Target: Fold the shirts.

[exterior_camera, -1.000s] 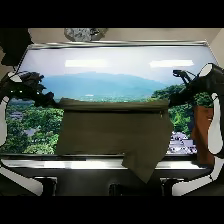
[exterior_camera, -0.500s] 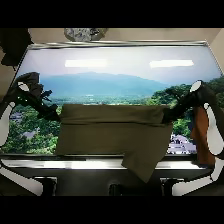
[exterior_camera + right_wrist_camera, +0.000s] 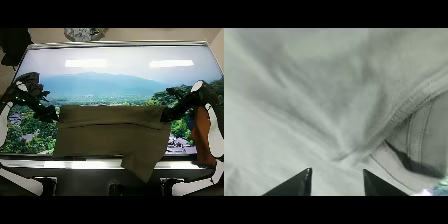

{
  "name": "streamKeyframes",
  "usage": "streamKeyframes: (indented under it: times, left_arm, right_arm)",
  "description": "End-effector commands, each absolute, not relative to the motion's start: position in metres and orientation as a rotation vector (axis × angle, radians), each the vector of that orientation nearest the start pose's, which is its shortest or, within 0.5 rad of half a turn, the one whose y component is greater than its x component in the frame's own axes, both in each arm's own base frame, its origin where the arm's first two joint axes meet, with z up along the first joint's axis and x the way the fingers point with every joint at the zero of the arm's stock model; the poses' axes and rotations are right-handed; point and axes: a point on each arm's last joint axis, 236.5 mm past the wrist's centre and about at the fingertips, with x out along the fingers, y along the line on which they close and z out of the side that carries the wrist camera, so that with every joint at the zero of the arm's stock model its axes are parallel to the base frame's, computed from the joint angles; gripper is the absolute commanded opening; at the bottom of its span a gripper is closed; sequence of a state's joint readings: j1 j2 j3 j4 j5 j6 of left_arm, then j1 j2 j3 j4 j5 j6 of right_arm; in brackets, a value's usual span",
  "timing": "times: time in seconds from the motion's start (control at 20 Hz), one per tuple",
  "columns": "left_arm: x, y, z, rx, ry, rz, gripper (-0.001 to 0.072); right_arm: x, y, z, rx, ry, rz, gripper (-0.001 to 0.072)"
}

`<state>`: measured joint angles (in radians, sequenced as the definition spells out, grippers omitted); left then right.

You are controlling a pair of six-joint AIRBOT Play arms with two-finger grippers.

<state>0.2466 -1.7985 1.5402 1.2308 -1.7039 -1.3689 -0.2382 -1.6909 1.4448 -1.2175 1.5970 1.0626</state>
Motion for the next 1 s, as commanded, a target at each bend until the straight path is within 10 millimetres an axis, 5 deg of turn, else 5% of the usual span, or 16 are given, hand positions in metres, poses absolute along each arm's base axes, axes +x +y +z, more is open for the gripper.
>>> streamKeyframes:
  times: [0.0, 0.15, 0.4, 0.55, 0.95]
  left_arm:
    - [0.362, 0.029, -0.028, -0.418, 1.76, -0.235, 0.0415]
    - [0.341, 0.04, -0.015, -0.472, 1.716, -0.158, 0.0414]
    - [0.226, 0.007, -0.08, -0.497, 1.845, -0.118, 0.0389]
    - [0.186, 0.0, -0.097, -0.465, 1.911, -0.149, 0.0389]
    - [0.184, -0.019, -0.111, -0.551, 1.878, -0.155, 0.0388]
  right_arm:
    - [0.358, -0.023, -0.006, 0.134, 1.617, 0.524, 0.0504]
    - [0.324, -0.047, 0.008, 0.148, 1.658, 0.46, 0.0503]
    - [0.276, -0.03, -0.031, 0.154, 1.665, 0.439, 0.0501]
    - [0.255, -0.022, -0.041, 0.159, 1.702, 0.481, 0.0501]
    - [0.249, -0.02, -0.044, 0.161, 1.714, 0.493, 0.0501]
